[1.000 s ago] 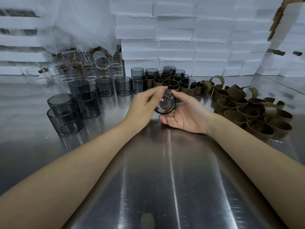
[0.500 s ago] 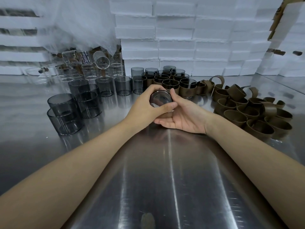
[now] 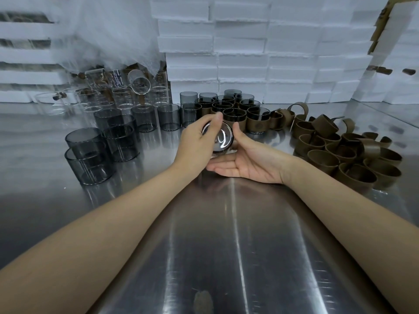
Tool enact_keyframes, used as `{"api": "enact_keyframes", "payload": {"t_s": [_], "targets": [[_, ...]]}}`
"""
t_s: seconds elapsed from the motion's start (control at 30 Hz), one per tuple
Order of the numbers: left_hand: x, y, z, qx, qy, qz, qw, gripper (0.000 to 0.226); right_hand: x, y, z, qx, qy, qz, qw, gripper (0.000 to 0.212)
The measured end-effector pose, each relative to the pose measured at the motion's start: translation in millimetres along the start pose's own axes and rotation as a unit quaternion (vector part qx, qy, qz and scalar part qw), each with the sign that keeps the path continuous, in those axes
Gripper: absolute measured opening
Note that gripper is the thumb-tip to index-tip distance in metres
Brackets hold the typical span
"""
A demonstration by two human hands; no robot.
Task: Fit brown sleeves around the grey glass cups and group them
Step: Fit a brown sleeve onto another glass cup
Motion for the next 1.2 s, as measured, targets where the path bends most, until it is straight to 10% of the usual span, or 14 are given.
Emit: {"api": "enact_keyframes", "payload": {"t_s": [0.37,0.87,1.07,1.2], "targets": [[2,1,-2,-0.031,0.005,-0.022,0.999,0.023,-10,-5,-7,0.020,0.021,-0.017,0.999,0.038],[-5,3,12,0.084,-0.069,-0.009,0.994,0.036,-6,3,-15,-0.034,0.102,0.114,0.988,0.044],[-17,-29,32,0.224,-0.208,-0.127,0.944,0.041,-30,41,-48,-0.323,0.198,0.356,0.854,0.042],[-31,-59,32,0.406,-0.263,-0.185,0.856,0.050,-34,30,-60,-0.518,0.224,0.360,0.743,0.022]]}}
Point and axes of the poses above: each hand's wrist, its own x-axis towards the middle knuckle, its own y-axis out of the back of the hand, z = x × y, the point moved 9 cm from there along x, towards the middle knuckle, and after that the axes turned 3 degrees about -z, right-handed, at the moved point
